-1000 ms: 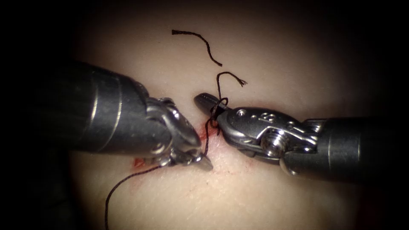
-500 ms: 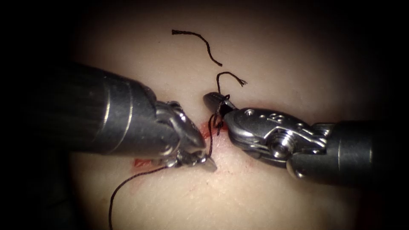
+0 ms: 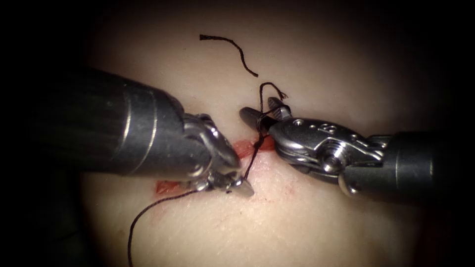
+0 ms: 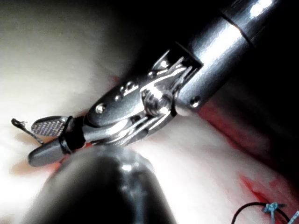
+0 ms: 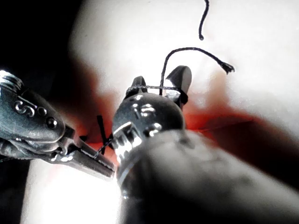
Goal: Wound Closure
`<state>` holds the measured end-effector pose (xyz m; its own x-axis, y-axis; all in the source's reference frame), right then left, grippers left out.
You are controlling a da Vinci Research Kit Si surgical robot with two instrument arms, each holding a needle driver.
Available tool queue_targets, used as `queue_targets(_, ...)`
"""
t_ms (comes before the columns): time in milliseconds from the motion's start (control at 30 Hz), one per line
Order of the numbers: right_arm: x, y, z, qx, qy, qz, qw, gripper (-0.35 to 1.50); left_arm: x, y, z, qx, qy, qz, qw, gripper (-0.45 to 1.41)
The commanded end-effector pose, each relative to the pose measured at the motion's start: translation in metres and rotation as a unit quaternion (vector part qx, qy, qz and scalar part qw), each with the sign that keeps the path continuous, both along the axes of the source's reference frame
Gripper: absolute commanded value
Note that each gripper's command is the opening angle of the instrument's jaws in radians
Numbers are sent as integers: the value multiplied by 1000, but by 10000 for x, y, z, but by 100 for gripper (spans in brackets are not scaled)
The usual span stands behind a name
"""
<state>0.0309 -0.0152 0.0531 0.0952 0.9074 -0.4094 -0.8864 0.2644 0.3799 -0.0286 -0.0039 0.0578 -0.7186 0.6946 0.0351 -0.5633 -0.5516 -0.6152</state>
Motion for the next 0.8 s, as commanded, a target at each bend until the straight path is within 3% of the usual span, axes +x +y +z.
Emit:
queue_targets(33,9,1,4,1,1,3,1000,61,-5,-1,5,0,0,0,1000,-45)
queue_targets(400,20,14,22,16,3,21,1000,39,-5,-1,3,0,0,0,1000,-45)
queue_targets(433,20,16,23,16,3,23,1000,27,-5,-1,3,0,0,0,1000,-45)
queue_targets(467,20,18,24,15,8,28,999,-25,-4,-1,3,1,0,1,1000,-45)
queue_targets(500,19,18,22,14,18,33,999,-35,-3,-1,3,2,0,1,1000,-45)
queue_targets(800,21,1,4,35,48,30,998,-35,2,1,-1,8,0,-3,1000,-45)
